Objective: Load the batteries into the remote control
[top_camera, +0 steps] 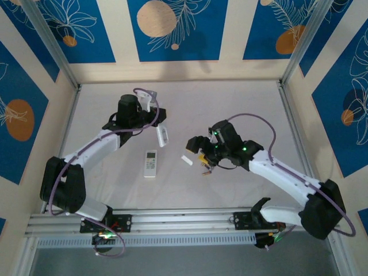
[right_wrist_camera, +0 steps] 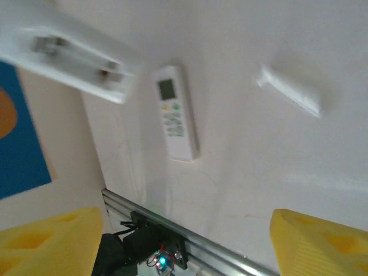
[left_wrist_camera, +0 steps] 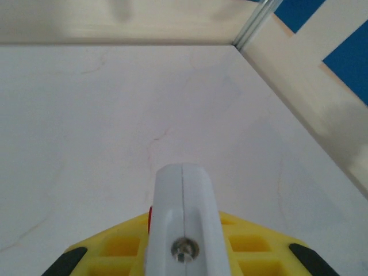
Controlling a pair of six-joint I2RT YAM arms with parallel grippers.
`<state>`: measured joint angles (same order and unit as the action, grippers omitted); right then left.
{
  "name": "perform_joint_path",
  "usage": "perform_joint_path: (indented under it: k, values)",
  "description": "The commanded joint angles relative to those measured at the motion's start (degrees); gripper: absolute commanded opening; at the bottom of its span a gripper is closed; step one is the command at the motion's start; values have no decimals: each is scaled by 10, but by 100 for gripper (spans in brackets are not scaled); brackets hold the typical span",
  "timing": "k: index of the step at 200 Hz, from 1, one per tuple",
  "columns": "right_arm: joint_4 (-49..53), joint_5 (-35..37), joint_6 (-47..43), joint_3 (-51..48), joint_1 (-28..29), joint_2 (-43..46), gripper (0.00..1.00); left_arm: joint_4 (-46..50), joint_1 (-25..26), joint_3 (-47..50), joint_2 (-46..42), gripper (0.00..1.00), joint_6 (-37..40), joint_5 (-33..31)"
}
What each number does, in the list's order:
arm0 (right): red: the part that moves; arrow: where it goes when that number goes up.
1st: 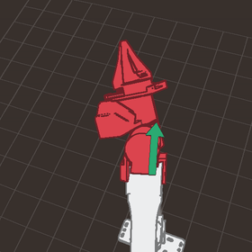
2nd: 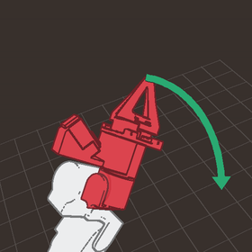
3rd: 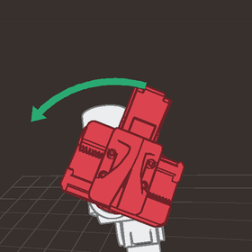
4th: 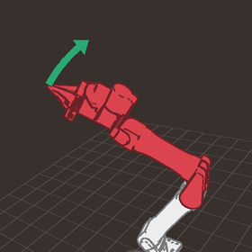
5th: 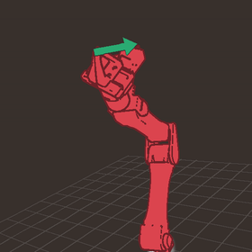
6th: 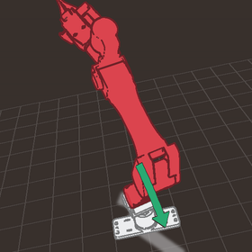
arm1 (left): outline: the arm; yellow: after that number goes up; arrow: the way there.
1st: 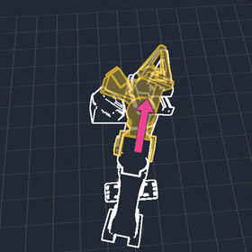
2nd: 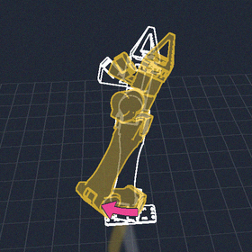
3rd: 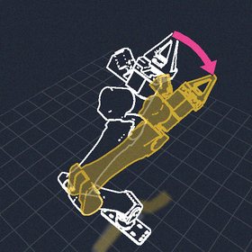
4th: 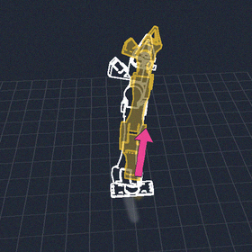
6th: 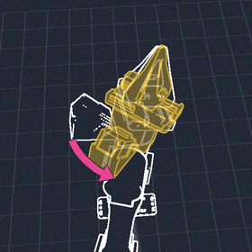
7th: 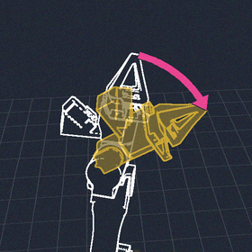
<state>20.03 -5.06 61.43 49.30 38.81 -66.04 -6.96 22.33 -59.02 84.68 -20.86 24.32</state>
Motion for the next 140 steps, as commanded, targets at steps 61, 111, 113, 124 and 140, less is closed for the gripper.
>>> perform_joint_path:
  k: [61,111,113,124,140]
  values:
    - [-13,136,-460,177,59,-73,89,-82,23,-39,-56,0,-215,151]
    - [-14,244,-508,225,122,-159,70,-96,37,-41,-58,0,-240,135]
    - [-12,248,-508,227,122,-162,67,-98,37,-40,-58,0,-241,135]
    - [-2,267,-507,238,123,-172,51,-104,38,-39,-57,0,-243,142]
    - [0,277,-508,240,124,-173,37,-102,39,-38,-59,0,-240,147]
